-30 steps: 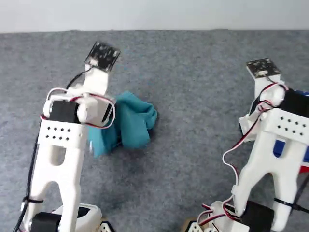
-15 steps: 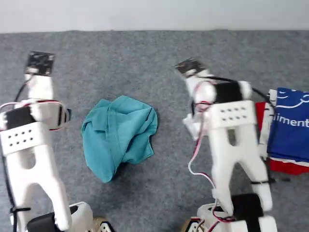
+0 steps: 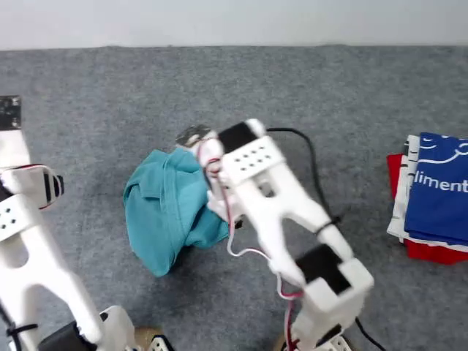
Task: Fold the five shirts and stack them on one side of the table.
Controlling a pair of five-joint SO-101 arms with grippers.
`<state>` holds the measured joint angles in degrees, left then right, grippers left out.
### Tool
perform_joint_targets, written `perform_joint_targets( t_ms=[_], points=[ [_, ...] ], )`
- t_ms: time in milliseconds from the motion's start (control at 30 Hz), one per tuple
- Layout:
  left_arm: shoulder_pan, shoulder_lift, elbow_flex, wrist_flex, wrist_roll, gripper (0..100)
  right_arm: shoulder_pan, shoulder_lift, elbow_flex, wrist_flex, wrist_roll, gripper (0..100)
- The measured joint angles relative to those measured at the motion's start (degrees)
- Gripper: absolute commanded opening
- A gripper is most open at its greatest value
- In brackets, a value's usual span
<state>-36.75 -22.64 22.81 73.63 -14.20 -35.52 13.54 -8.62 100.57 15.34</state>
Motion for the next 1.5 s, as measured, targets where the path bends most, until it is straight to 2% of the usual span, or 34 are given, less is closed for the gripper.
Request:
perform_joint_targets(
  t_ms=[233,367,800,933,1067,1267,1500],
  points=[
    [-3.1,0.0,0.0,0.0,-0.2,20,-5.3,13.1,-9.1,0.0,0.0,20.9],
    [-4.8,0.0,0.0,0.0,-2.2,20,-6.0,19.2,-13.9,-0.2,0.0,20.9],
    [-5.5,0.0,0.0,0.0,-2.5,20,-7.3,35.1,-25.1,-0.4,-1.3,20.8],
    [-5.5,0.0,0.0,0.0,-2.5,20,-7.3,36.7,-26.5,-0.3,-2.8,17.7],
    [-5.5,0.0,0.0,0.0,-2.5,20,-7.0,37.2,-27.1,0.0,-2.5,0.0],
    [-5.5,0.0,0.0,0.0,-2.5,20,-5.5,37.7,-27.5,0.1,0.0,1.0],
    [-5.5,0.0,0.0,0.0,-2.5,20,0.3,29.5,-25.7,0.1,2.3,0.9]
  ],
)
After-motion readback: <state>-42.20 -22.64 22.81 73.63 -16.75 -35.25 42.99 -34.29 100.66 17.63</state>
